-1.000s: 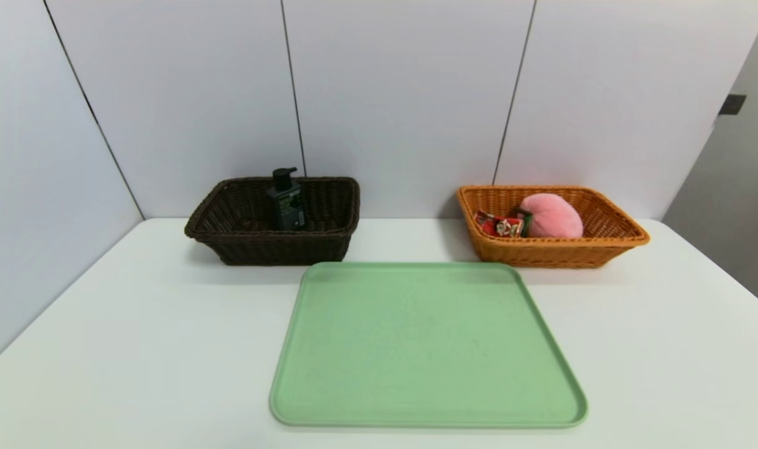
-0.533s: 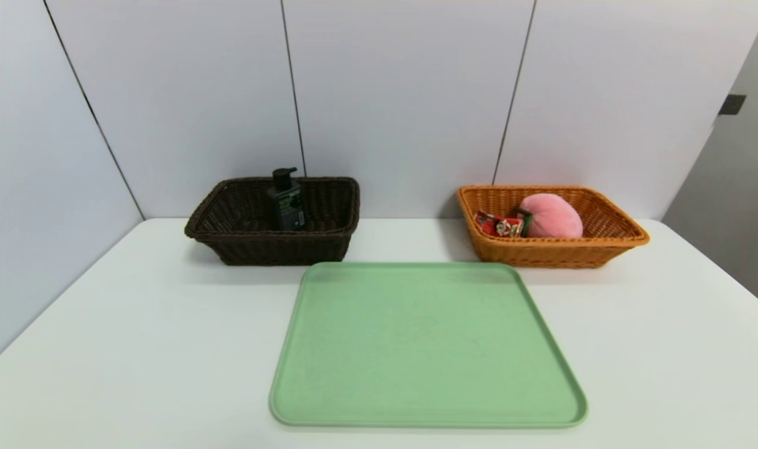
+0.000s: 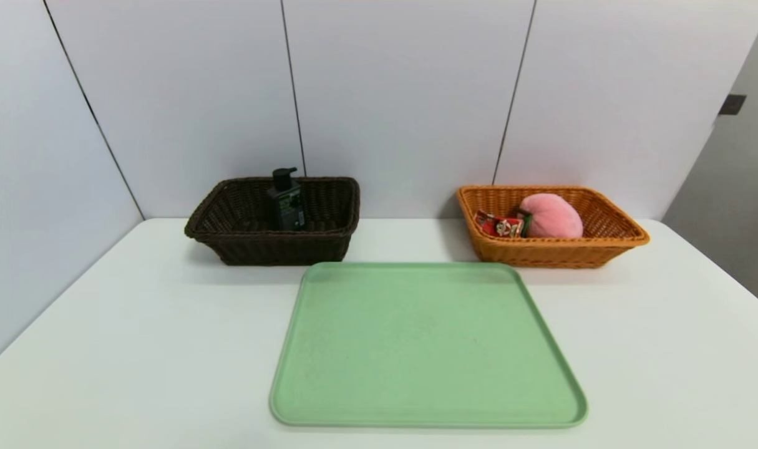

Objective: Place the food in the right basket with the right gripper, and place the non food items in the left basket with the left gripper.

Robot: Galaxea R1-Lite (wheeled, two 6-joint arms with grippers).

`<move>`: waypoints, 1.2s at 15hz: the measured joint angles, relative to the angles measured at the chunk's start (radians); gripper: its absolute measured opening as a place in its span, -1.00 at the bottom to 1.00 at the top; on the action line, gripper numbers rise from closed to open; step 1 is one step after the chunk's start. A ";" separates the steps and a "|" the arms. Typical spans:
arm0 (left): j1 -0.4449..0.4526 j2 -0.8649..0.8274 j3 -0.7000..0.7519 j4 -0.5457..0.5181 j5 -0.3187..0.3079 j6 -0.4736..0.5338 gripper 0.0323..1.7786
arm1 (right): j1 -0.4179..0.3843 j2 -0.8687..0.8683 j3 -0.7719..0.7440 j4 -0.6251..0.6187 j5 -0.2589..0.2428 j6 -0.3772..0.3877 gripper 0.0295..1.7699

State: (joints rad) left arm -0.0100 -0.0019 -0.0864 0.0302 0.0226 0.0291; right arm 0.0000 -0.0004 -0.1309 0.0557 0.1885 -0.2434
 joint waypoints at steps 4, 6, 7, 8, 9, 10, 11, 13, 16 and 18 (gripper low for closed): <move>0.000 0.000 -0.033 -0.052 -0.006 0.024 0.90 | 0.000 -0.001 -0.014 -0.071 0.000 0.002 0.93; 0.000 0.000 0.001 -0.087 -0.011 0.033 0.90 | 0.000 -0.001 0.001 -0.072 0.001 0.000 0.93; 0.000 0.000 0.031 -0.123 -0.020 0.051 0.90 | 0.000 -0.001 0.019 -0.072 0.001 -0.001 0.93; 0.000 0.000 0.060 -0.164 -0.028 0.070 0.90 | 0.000 -0.001 0.046 -0.086 0.001 -0.003 0.93; 0.000 0.000 0.072 -0.192 -0.031 0.074 0.90 | 0.000 -0.001 0.076 -0.123 0.001 -0.003 0.93; 0.000 0.000 0.080 -0.192 -0.031 0.076 0.90 | 0.000 -0.001 0.101 -0.173 0.000 0.000 0.93; 0.000 0.000 0.082 -0.194 -0.031 0.079 0.90 | 0.000 -0.001 0.115 -0.208 -0.001 0.008 0.93; 0.000 0.000 0.085 -0.192 -0.027 0.093 0.90 | 0.000 -0.001 0.127 -0.212 -0.017 0.019 0.93; 0.000 0.000 0.086 -0.146 0.021 0.120 0.90 | 0.000 -0.001 0.130 -0.148 -0.142 0.020 0.93; 0.001 0.000 0.086 -0.123 -0.005 0.120 0.90 | 0.000 -0.001 0.130 -0.109 -0.189 0.013 0.93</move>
State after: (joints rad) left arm -0.0091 -0.0019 0.0000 -0.0928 0.0177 0.1489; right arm 0.0000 -0.0013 -0.0004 -0.0528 -0.0009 -0.2309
